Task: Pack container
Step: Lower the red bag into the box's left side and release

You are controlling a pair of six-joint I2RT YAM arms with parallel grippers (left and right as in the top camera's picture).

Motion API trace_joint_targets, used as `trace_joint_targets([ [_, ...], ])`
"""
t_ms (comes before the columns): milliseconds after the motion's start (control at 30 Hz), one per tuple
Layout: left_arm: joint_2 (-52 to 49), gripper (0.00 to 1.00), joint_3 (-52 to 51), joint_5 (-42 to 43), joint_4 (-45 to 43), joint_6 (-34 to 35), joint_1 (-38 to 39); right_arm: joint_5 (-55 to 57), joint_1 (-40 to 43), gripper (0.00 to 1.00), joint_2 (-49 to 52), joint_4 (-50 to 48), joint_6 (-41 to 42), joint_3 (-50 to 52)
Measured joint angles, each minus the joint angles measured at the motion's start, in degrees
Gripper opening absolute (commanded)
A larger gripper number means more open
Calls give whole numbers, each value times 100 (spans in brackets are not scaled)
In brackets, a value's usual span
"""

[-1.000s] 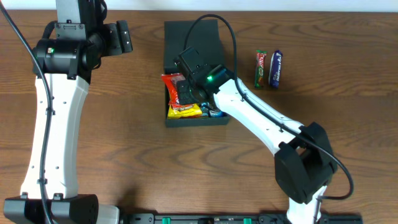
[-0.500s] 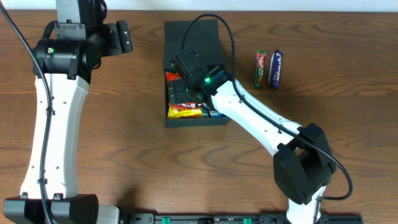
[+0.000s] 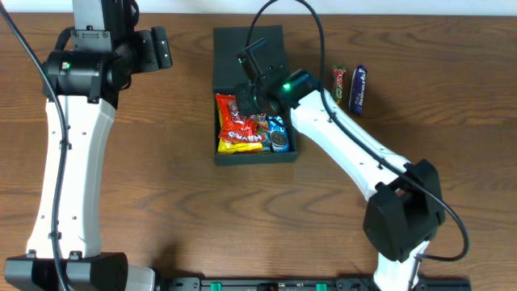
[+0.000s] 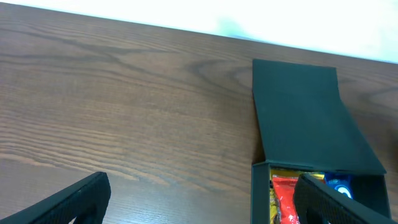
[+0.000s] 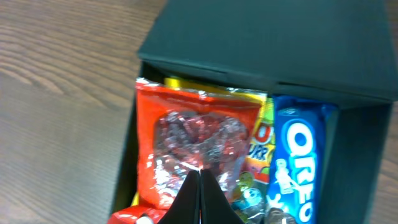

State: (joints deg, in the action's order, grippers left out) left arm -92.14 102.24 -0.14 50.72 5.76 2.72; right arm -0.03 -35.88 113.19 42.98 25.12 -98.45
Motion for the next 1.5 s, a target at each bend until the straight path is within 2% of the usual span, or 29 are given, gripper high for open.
trace_joint_targets([
  [200, 0, 95, 0, 0, 0, 0, 0, -304, 11, 1, 177, -79, -317, 57],
  [433, 0, 95, 0, 2, 2, 0, 0, -708, -42, 1, 931, -289, -592, 68],
  [833, 0, 95, 0, 2, 2, 0, 0, -1373, -35, 1, 1010, -520, -697, 42],
  [1167, 0, 95, 0, 0, 2, 0, 0, -1657, 52, 1, 866, -138, -782, -162],
  [1400, 0, 95, 0, 0, 4, 0, 0, -1692, 417, 1, 363, 737, -1123, -232],
  [1500, 0, 95, 0, 0, 2, 0, 0, -1694, 417, 1, 358, 798, -1287, -203],
])
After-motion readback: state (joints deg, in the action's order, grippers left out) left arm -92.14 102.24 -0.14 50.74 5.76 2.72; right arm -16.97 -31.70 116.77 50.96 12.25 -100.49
